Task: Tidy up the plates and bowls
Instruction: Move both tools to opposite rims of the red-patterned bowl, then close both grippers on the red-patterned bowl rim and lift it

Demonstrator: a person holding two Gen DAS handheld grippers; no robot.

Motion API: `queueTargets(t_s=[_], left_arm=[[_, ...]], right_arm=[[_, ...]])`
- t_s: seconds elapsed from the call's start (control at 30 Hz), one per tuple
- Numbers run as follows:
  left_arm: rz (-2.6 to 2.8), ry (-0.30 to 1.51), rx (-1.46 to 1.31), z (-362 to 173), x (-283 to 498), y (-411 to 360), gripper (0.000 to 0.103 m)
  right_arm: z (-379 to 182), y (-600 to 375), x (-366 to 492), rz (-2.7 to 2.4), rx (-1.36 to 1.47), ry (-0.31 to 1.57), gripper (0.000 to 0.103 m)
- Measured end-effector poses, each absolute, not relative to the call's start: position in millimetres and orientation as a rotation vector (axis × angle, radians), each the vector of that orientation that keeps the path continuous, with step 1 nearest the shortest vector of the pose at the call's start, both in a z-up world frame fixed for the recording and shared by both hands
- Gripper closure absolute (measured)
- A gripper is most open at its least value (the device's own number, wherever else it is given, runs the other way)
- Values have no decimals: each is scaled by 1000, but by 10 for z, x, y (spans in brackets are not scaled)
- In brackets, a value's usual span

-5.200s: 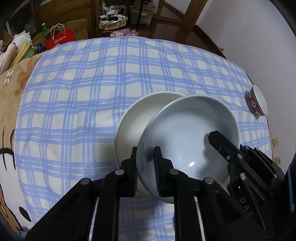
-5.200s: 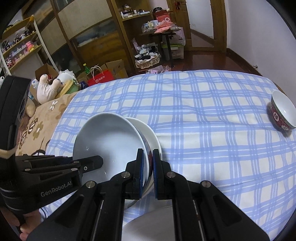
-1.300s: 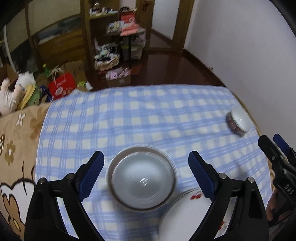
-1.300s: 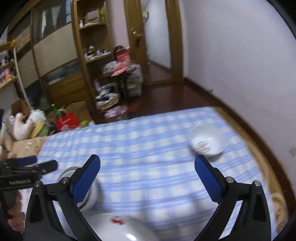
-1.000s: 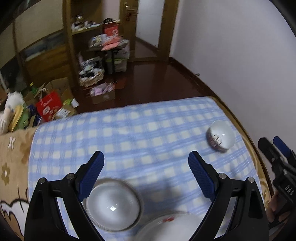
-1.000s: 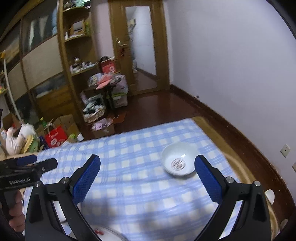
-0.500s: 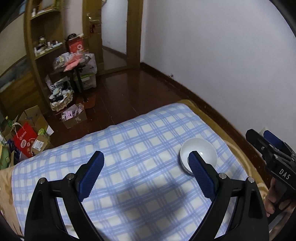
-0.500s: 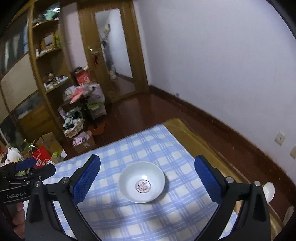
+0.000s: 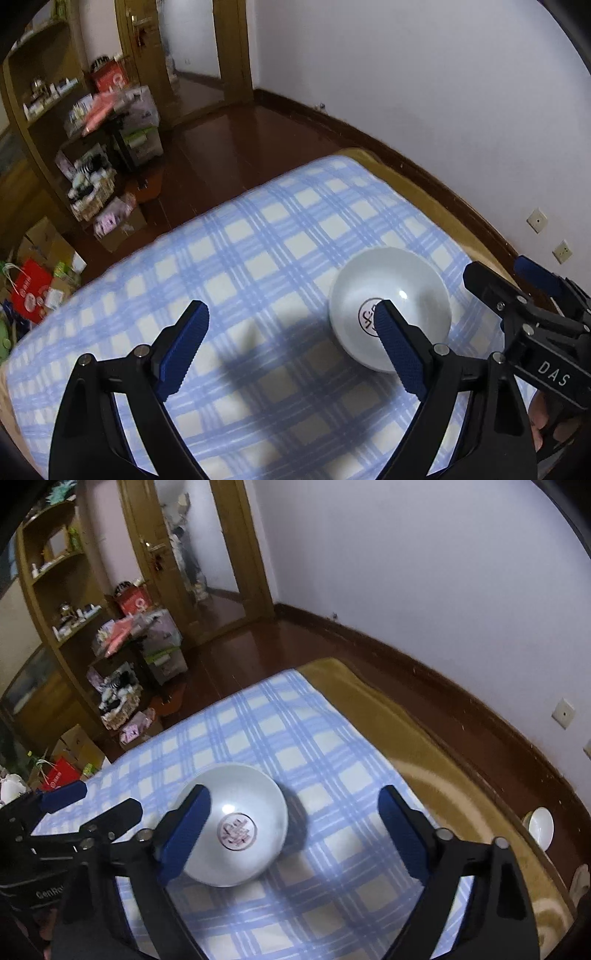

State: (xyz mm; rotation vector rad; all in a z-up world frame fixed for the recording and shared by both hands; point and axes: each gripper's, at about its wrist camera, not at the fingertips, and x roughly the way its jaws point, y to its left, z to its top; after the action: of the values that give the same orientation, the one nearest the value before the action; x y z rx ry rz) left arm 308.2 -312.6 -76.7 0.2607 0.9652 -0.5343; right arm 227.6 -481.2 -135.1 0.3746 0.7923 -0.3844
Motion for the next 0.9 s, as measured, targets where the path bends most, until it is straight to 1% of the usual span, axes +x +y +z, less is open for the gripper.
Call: queueTargets(t_s=[0.07, 0.13, 0.2, 0.23, 0.3, 0.33, 0.37, 0.43, 0.47, 0.5, 0.53, 0.57, 0.6, 0.63, 0.67, 0.7, 0.77, 0.8, 0.83, 0.9], left_arm=[[-524, 989, 258, -883, 3111, -3161, 14], [-512, 1009, 268, -995, 3142, -3200, 15], [-513, 1025, 267, -1072, 3167, -3221, 17], [-510, 1035, 271, -1109, 3179, -3236, 20], [-500, 1054, 276, -1175, 3201, -3255, 23], [-496, 1064, 275, -1200, 3213, -3257, 29], [-494, 1073, 274, -1214, 3222, -3259, 31], [-501, 1085, 278, -1250, 3244, -3282, 39], [-515, 1096, 288, -1271, 3265, -3304, 45], [-537, 1117, 277, -1289, 3297, -3315, 52], [-550, 1137, 259, -1306, 3326, -3321, 56], [-556, 1148, 250, -1319, 3346, -3333, 58], [-566, 1160, 239, -1332, 3362, -3343, 64], [-578, 1164, 236, -1336, 3363, -3357, 70], [-587, 1162, 249, -1337, 3350, -3381, 72], [-588, 1153, 277, -1341, 3323, -3421, 75], [-594, 1136, 319, -1343, 3276, -3482, 83], [-608, 1134, 329, -1347, 3252, -3512, 89], [-616, 1139, 331, -1347, 3237, -3533, 94], [-610, 1136, 329, -1334, 3227, -3538, 94]], right_arm=[[-1453, -4838, 2302, -381, 390, 811, 10], [-1544, -4858, 2327, -376, 403, 827, 15], [-1640, -4871, 2365, -362, 420, 854, 24], [-1690, -4881, 2384, -355, 430, 865, 25], [-1771, -4894, 2407, -347, 444, 879, 32], [-1813, -4904, 2418, -346, 453, 887, 33], [-1839, -4907, 2420, -343, 462, 890, 36], [-1892, -4919, 2431, -331, 486, 905, 50], [-1937, -4934, 2444, -322, 505, 927, 65], [-1975, -4949, 2452, -309, 526, 940, 70], [-2024, -4971, 2451, -283, 566, 948, 71], [-2053, -4980, 2447, -267, 593, 948, 72], [-2069, -4978, 2446, -257, 606, 941, 74], [-2074, -4966, 2458, -246, 606, 940, 78], [-2077, -4945, 2467, -221, 611, 937, 84], [-2081, -4930, 2472, -209, 622, 934, 87], [-2076, -4904, 2486, -204, 623, 931, 89], [-2073, -4880, 2487, -210, 612, 933, 90], [-2066, -4870, 2493, -212, 607, 934, 90], [-2061, -4867, 2484, -222, 616, 933, 91]])
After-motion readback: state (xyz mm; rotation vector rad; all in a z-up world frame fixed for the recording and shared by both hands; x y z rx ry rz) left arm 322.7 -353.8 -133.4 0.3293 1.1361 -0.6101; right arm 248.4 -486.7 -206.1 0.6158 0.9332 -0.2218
